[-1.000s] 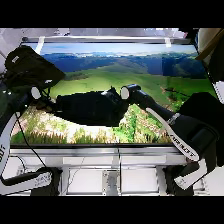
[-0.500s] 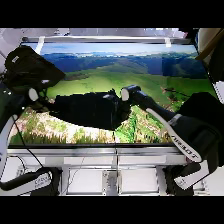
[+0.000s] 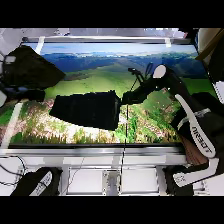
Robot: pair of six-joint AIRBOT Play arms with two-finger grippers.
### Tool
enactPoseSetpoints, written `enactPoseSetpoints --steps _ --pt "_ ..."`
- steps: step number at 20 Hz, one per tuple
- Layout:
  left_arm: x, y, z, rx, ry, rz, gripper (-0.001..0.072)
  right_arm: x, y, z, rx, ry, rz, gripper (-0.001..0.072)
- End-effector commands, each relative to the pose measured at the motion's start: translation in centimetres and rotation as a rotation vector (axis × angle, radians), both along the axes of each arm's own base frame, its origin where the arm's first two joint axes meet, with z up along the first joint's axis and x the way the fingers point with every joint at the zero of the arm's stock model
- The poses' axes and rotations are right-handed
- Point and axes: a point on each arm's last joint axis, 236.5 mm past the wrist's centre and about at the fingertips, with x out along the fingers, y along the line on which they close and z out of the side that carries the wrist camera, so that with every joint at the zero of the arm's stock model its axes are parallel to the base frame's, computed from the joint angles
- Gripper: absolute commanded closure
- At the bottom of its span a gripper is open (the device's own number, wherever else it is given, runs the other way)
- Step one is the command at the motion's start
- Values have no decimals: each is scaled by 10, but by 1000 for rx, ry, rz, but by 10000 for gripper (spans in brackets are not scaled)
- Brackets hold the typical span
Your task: Fold the clothes and pants, and hang the long-sleeved shirts on hangers.
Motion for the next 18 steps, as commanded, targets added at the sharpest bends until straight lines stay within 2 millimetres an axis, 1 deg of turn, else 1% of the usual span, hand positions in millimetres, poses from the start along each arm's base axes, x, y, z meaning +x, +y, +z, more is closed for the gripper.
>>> enactPoseSetpoints --steps 1,2,4,6,7,10,13,18 --pt "-12 -2 33 -1 -97 0 69 31 -7 -26 172 157 -205 16" --pt "-13 -3 34 -4 -101 -1 70 31 -6 -41 175 197 -214 16" --pt "-13 -4 34 -31 -102 18 70 31 5 -64 202 259 -229 16" --pt "-13 -7 34 -59 -100 26 69 39 13 -84 190 247 -256 16" --pt "-13 -7 34 -59 -100 26 69 42 18 -90 184 237 -264 16" --pt "-13 -7 34 -58 -100 27 70 38 34 -96 169 201 -232 16" --pt "-13 -7 34 -58 -100 26 69 40 50 -101 145 151 -224 17" --pt "-13 -7 34 -58 -100 26 70 22 70 -111 113 151 -162 26"
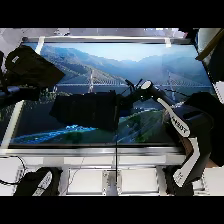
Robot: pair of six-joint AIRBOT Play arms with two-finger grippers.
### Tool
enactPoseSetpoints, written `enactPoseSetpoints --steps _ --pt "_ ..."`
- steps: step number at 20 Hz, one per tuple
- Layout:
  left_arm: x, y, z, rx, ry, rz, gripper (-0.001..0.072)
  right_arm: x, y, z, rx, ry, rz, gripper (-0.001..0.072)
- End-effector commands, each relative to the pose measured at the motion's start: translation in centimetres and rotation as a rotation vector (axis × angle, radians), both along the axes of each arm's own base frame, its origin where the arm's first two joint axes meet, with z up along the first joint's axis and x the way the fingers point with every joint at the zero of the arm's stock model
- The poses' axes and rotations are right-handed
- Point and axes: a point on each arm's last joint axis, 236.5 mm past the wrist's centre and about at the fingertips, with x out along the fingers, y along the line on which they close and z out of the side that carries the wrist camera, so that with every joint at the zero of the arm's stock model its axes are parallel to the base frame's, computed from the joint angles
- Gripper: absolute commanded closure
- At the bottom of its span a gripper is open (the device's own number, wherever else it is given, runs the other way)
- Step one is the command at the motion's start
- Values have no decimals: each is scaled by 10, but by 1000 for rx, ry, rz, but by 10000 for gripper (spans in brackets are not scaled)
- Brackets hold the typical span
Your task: Fold the clothes and pants, and hang the long-sleeved shirts on hangers.
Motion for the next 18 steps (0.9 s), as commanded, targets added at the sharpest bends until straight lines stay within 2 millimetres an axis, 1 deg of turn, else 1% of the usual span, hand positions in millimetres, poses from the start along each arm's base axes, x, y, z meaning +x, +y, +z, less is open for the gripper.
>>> enactPoseSetpoints --steps 1,3,4,5,6,7,8,10,11,12,13,14,15,16,17,18 --pt "0 0 1 0 -2 0 70 -8 13 -8 -25 -18 32 37" --pt "0 0 1 0 -2 0 70 -9 20 -9 -27 -30 38 47" --pt "0 0 1 0 -2 0 70 -8 22 -8 -25 -35 35 149" --pt "0 0 1 1 -2 0 70 -9 25 -6 -17 -36 36 407" --pt "0 0 1 0 -2 0 70 -6 27 -2 -11 -43 37 693" --pt "0 0 1 1 -2 0 70 -1 27 5 -4 -57 37 694" --pt "0 0 1 0 -2 0 70 7 26 18 5 -86 39 697" --pt "-1 0 2 1 -5 0 70 33 12 54 20 -167 36 697" --pt "-1 0 2 0 -6 0 70 48 -2 79 19 -219 36 698" --pt "-1 0 3 0 -9 0 70 62 -21 103 10 -271 28 698" --pt "-2 -1 5 -4 -14 -2 70 74 -46 129 -11 -314 12 698" --pt "-3 -2 7 -7 -20 -2 70 84 -79 153 -55 -342 -21 698" --pt "-4 -2 9 -6 -26 -2 71 89 -112 172 -107 -358 -56 698" --pt "-5 -4 11 -13 -31 -5 70 89 -152 191 -169 -368 -94 697" --pt "-6 -6 12 -22 -36 -8 70 86 -190 206 -223 -371 -129 698" --pt "-6 -9 13 -37 -39 -13 70 78 -229 223 -271 -363 -174 697"
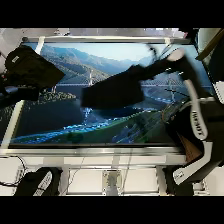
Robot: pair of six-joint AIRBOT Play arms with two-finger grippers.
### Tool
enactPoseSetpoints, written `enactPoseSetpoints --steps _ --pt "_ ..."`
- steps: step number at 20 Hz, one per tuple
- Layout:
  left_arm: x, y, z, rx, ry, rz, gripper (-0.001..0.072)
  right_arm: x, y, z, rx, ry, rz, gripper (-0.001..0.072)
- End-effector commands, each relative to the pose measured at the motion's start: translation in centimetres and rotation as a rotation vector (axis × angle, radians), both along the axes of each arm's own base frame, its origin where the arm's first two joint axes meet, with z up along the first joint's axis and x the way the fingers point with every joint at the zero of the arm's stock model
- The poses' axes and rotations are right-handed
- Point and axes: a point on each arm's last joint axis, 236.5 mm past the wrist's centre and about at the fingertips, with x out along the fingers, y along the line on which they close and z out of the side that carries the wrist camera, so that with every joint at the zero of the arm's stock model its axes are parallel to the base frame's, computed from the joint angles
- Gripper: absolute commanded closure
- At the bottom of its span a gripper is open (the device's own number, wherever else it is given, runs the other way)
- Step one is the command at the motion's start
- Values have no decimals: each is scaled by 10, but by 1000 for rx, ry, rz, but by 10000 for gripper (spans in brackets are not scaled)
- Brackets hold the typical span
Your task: Fold the clothes and pants, and hang the long-sleeved shirts on hangers.
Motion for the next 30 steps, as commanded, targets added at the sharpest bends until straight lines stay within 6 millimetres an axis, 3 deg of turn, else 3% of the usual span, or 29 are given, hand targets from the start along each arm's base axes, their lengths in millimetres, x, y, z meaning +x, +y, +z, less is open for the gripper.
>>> enactPoseSetpoints --steps 1,4,7,9,11,13,15,19,21,24,25,27,28,30 --pt "-1 -9 4 -40 -14 -14 70 -27 -132 56 -165 25 -166 698" --pt "-1 -10 4 -48 -14 -16 70 -75 -223 98 -196 53 -342 698" --pt "-1 -12 5 -55 -15 -19 71 -134 -310 127 -268 59 -578 698" --pt "-1 -13 5 -62 -15 -21 71 -173 -358 145 -322 33 -735 698" --pt "-1 -14 5 -63 -15 -22 70 -214 -397 155 -365 42 -886 698" --pt "-1 -14 5 -66 -15 -23 70 -247 -418 147 -349 89 -991 699" --pt "-1 -17 5 -77 -16 -26 70 -269 -420 123 -304 170 -1035 699" --pt "-1 -20 6 -91 -17 -31 70 -298 -384 47 -184 393 -985 699" --pt "-1 -20 6 -91 -17 -31 71 -320 -374 18 -195 504 -973 698" --pt "-1 -23 6 -106 -18 -36 70 -350 -379 7 -286 605 -1006 697" --pt "-1 -24 6 -111 -18 -38 70 -355 -381 10 -312 609 -1017 637" --pt "-1 -24 6 -112 -18 -38 70 -357 -383 21 -340 586 -1053 136" --pt "-1 -24 6 -112 -18 -38 71 -354 -385 32 -350 555 -1076 61" --pt "-1 -24 6 -111 -18 -38 70 -338 -387 64 -354 436 -1115 61"
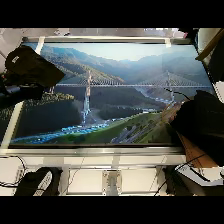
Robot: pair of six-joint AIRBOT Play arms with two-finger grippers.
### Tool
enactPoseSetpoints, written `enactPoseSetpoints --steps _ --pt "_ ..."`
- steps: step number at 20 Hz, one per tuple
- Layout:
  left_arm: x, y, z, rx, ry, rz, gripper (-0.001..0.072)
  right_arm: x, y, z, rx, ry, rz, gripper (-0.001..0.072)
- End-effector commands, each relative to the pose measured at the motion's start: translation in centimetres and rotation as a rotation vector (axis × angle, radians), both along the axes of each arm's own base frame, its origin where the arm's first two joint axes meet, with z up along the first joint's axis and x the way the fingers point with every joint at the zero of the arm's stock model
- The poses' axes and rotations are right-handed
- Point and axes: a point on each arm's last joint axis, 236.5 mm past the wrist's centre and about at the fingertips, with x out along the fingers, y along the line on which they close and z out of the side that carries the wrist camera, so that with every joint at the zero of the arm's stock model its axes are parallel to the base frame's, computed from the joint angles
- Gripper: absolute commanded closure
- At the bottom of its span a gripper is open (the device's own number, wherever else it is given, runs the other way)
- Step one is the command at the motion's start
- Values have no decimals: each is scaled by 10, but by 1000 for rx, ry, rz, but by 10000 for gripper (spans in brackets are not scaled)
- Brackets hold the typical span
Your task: Fold the clothes and pants, and hang the long-sleeved shirts on hangers.
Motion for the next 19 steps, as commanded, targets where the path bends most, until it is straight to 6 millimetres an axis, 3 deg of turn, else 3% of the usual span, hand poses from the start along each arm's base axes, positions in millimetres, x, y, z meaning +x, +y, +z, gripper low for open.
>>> enactPoseSetpoints --steps 1,2,3,5,7,9,12,15,19 --pt "0 -1 1 -3 -2 -2 70 21 -1 47 -90 -135 -32 62" --pt "0 -1 1 -3 -2 -1 70 40 9 69 -89 -241 -17 66" --pt "0 -1 1 -3 -2 -1 70 62 25 93 -66 -363 31 115" --pt "-1 -1 -1 -4 6 -3 69 108 78 148 2 -645 201 347" --pt "-1 -1 -1 -3 5 -3 69 130 139 194 31 -852 413 699" --pt "-1 -1 0 -3 5 -3 69 133 186 209 8 -917 612 697" --pt "-1 -1 -1 -3 5 -3 70 134 229 201 19 -883 779 698" --pt "-1 -1 -1 -3 5 -3 70 122 259 178 47 -768 919 697" --pt "-1 -1 -1 -3 5 -3 70 113 279 162 37 -680 1027 697"
